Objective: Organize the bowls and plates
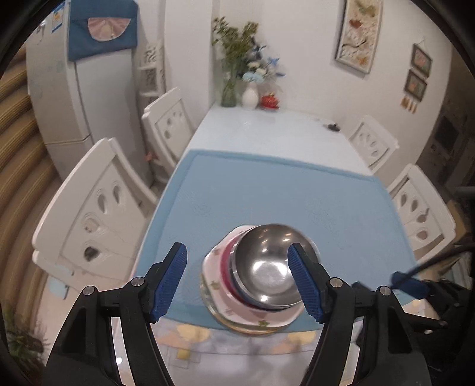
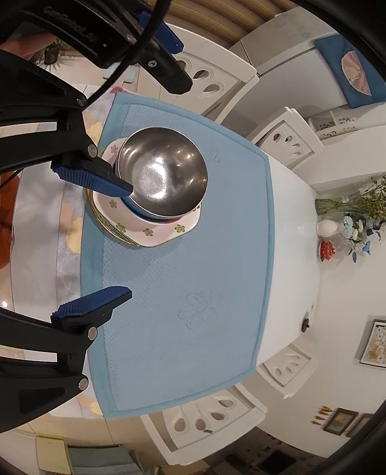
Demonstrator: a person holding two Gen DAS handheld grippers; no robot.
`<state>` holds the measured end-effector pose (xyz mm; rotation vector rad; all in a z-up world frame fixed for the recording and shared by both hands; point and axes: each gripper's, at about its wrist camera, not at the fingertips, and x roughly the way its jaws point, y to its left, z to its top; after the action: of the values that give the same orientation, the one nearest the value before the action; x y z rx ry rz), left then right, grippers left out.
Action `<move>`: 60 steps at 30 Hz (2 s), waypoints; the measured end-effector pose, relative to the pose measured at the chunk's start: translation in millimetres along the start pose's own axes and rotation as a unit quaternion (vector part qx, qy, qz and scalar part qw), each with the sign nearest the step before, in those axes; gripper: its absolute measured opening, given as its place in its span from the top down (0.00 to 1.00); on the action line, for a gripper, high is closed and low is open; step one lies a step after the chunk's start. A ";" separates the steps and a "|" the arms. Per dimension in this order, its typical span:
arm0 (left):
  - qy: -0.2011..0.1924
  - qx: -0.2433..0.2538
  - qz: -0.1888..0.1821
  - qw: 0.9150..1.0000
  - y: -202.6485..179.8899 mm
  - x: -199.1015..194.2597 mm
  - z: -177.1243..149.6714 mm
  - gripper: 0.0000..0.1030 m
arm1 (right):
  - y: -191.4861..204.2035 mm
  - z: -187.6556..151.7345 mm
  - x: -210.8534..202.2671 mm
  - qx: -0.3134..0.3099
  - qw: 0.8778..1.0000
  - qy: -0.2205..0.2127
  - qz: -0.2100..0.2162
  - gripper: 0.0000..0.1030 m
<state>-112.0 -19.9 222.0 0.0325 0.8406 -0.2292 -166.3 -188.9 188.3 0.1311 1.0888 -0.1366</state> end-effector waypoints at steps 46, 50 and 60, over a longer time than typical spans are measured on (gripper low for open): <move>0.040 0.063 -0.011 0.997 -9.1 46.1 13.4 0.33 | 1.5 5.3 33.5 0.040 0.998 0.031 -0.040 0.41; 0.036 0.063 -0.012 0.997 -5.6 47.8 15.4 0.33 | 5.3 8.4 35.4 0.042 0.998 0.030 -0.040 0.41; 0.040 0.062 -0.020 0.997 2.2 54.0 19.5 0.33 | 16.4 12.1 37.9 0.041 0.998 0.025 -0.044 0.41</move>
<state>-62.4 -30.2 194.8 0.1420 0.9065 -0.3201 -135.6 -176.6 160.8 0.1599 1.1395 -0.2587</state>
